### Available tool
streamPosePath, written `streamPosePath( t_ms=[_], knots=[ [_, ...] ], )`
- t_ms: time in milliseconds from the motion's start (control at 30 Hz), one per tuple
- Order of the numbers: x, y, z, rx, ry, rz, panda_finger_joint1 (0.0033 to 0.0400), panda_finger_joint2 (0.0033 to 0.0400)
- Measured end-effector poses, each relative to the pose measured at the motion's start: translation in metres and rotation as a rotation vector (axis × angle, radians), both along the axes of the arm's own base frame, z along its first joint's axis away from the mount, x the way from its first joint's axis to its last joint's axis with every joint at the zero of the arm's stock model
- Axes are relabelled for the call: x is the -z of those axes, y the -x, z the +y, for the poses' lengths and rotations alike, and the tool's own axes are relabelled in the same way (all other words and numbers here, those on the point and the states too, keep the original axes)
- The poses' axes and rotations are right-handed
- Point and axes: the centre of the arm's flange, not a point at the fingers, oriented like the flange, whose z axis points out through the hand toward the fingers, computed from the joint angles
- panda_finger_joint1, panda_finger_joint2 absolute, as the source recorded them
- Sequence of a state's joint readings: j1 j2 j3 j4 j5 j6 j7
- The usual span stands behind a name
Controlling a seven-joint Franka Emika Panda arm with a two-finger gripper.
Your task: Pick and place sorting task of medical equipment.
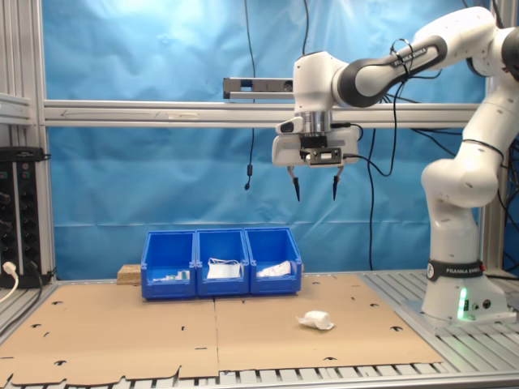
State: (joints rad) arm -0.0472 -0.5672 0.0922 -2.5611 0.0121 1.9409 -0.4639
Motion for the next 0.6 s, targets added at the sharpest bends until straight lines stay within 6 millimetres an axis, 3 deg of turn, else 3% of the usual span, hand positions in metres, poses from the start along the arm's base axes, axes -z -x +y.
streamPosePath(
  t_ms=[300,600],
  knots=[
    [0.054,-0.001,0.003,-0.017,-0.004,-0.046,0.0400,0.0400],
    [0.122,0.012,0.002,-0.025,-0.010,-0.066,0.0400,0.0400]
  ],
)
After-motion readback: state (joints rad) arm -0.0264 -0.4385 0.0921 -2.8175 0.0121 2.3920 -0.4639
